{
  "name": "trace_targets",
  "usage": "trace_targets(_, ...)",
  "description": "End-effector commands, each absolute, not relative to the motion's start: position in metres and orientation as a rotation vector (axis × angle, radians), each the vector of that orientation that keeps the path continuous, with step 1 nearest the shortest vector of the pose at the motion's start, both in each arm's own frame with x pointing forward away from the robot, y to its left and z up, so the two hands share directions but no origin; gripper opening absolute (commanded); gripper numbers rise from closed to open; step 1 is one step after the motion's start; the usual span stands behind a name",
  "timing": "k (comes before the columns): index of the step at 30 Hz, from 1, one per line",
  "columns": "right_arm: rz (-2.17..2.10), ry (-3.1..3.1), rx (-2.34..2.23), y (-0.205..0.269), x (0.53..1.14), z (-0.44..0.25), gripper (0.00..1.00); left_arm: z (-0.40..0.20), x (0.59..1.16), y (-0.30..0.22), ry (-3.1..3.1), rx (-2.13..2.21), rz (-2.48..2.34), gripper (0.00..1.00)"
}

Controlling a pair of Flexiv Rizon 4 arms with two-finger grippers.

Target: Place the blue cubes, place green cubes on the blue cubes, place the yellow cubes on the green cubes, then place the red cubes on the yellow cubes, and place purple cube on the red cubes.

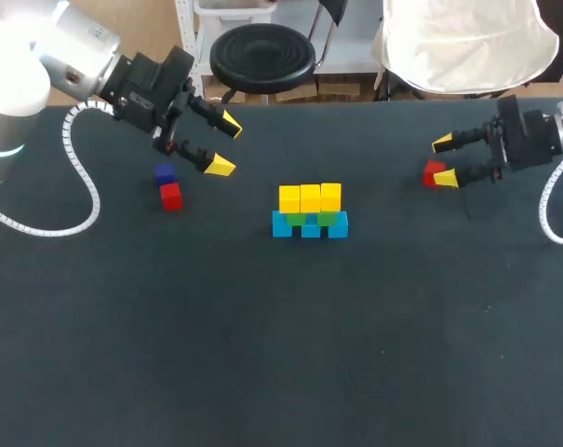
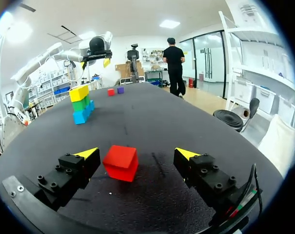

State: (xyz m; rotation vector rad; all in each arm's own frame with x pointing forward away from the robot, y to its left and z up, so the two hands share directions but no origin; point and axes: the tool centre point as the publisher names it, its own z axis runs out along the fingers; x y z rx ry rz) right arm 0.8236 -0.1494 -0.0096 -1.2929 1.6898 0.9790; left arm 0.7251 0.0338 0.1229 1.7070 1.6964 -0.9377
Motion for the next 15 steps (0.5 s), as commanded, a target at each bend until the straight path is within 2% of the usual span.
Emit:
trace_targets(1, 1.026, 1.674, -1.312, -0.1478, 0.8318, -0.0167, 1.00, 0.1225, 0.7240, 0.0338, 1.695, 1.705, -0.934, 1.00)
trace_targets(10, 0.982, 1.693, -1.312, -0.1432, 0.8318, -0.0219, 1.00, 0.1225, 0.7240, 0.0338, 1.695, 1.705, -0.934, 1.00)
trace_targets(11, 0.975, 1.695, -1.311, -0.1431, 0.8318, -0.0219, 0.87, 0.1225, 0.7240, 0.0338, 1.695, 1.705, -0.934, 1.00)
trace_targets(12, 0.970, 1.695, -1.310, -0.1431, 0.8318, -0.0219, 0.50, 0.1225, 0.7240, 0.0338, 1.695, 1.705, -0.934, 1.00)
trace_targets(15, 0.952, 1.704, -1.311, -0.1435, 0.8309, -0.0205, 0.37, 0.1225, 0.7240, 0.0338, 1.695, 1.705, -0.934, 1.00)
